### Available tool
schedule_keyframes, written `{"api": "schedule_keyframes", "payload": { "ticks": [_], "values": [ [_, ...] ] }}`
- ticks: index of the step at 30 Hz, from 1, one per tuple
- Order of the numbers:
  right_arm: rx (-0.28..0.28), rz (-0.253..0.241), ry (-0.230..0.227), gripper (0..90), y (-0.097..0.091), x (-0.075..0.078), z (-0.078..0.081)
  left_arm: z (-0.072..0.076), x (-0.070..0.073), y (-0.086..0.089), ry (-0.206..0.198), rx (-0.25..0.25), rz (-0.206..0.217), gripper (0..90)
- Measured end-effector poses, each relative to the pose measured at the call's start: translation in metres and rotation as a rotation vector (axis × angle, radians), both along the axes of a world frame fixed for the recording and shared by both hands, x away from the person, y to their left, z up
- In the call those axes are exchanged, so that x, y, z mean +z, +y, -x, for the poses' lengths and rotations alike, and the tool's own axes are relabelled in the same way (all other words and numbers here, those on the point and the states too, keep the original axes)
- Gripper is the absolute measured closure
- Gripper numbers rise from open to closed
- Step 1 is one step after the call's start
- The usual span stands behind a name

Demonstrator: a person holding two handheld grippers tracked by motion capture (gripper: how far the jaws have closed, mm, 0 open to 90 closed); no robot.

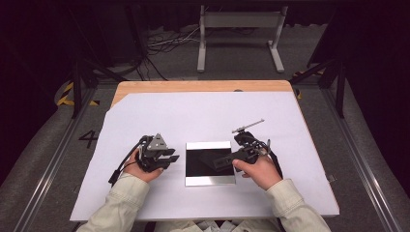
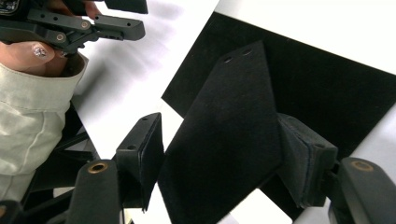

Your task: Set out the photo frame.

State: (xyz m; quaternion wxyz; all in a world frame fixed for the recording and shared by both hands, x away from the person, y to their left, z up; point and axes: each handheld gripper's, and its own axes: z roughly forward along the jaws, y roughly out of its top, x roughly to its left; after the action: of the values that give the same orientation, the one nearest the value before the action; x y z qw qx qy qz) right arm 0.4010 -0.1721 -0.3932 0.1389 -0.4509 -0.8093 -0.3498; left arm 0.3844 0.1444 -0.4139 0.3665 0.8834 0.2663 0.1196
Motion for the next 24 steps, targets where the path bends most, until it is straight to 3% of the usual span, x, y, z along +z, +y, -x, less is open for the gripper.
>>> {"api": "schedule_keyframes", "payload": {
  "ticks": [24],
  "values": [
    [0.007,0.046,0.000,52.9,-0.0005,0.0047,0.0012,-0.0001,-0.0006,-0.0007,0.001,-0.002,-0.003,68.3]
  ]
}}
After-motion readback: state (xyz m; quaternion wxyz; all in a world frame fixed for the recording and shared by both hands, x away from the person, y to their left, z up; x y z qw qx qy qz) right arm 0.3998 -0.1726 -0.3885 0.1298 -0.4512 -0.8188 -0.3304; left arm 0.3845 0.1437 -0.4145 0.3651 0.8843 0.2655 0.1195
